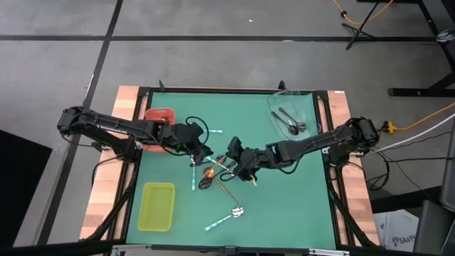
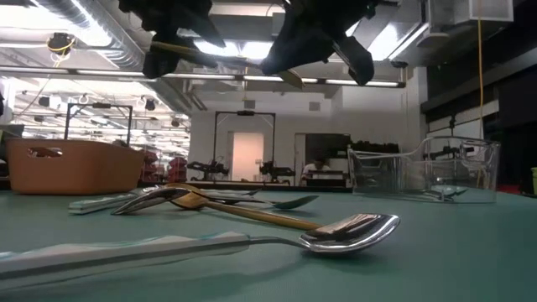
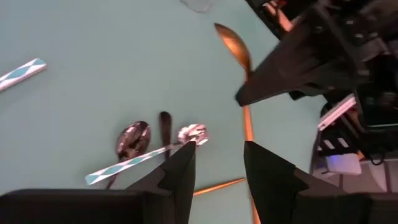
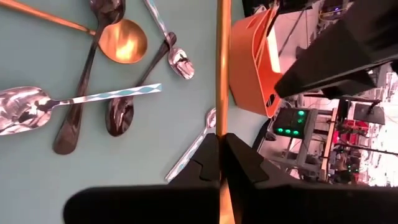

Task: Sort silverware by color (type)
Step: Put the gold spoon into the orange bin

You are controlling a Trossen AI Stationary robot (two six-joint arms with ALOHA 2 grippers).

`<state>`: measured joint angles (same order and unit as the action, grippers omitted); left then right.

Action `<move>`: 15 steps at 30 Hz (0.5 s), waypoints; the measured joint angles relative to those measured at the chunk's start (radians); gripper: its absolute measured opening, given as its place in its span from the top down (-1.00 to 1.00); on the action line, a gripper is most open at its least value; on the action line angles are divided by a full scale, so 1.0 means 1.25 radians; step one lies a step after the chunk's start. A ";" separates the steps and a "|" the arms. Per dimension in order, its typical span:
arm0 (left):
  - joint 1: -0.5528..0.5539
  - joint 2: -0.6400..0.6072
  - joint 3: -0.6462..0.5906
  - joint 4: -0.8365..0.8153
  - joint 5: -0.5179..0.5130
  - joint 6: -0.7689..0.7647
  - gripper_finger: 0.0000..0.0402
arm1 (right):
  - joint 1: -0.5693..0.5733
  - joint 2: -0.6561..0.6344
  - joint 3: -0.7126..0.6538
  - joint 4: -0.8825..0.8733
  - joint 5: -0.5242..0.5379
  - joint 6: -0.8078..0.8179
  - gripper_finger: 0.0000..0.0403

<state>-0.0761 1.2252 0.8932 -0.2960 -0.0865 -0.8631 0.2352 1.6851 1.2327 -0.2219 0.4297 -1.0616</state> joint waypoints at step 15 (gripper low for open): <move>-0.047 0.096 0.000 0.134 -0.006 0.004 0.35 | 0.000 0.000 0.000 -0.005 0.001 0.001 0.99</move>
<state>-0.1354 1.3452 0.8932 -0.1280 -0.0937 -0.8581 0.2352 1.6848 1.2331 -0.2287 0.4304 -1.0605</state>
